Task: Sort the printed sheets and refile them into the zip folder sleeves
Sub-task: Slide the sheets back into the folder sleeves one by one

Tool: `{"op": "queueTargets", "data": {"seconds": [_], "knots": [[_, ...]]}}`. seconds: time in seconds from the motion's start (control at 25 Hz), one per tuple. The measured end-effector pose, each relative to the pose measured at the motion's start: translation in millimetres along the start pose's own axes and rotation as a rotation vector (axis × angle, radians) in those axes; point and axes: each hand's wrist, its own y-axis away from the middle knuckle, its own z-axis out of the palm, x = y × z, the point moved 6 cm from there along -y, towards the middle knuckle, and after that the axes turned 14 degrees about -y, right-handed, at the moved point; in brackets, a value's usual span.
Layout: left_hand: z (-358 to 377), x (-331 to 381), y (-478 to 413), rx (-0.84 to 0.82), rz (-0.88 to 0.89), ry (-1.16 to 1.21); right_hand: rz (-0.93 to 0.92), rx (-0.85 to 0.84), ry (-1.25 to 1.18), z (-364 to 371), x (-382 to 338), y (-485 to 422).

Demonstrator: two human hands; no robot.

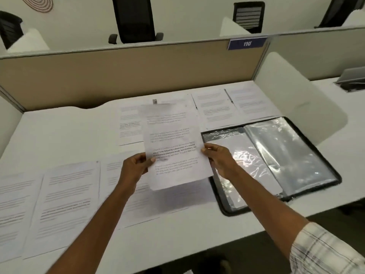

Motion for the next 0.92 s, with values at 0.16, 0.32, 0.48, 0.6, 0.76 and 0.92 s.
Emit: {"op": "queueTargets", "data": {"seconds": [0.16,0.32,0.48,0.6,0.76,0.92], "knots": [[108,10,43,-0.065,0.013,-0.023,0.003,0.017,0.103,-111,-44,44],[210,18,68,-0.144,0.017,-0.04,0.0,0.059,0.154,-205,-88,71],[289,26,71,-0.235,0.03,-0.056,-0.035,0.089,0.173,-275,-117,76],[333,34,57,-0.285,0.042,-0.043,-0.063,0.134,0.191,-312,-138,63],[378,40,23,-0.305,0.004,-0.007,-0.09,0.161,0.217,-346,-169,27],[407,55,-14,-0.257,-0.033,-0.011,-0.065,0.145,0.219,-369,-190,-11]]}}
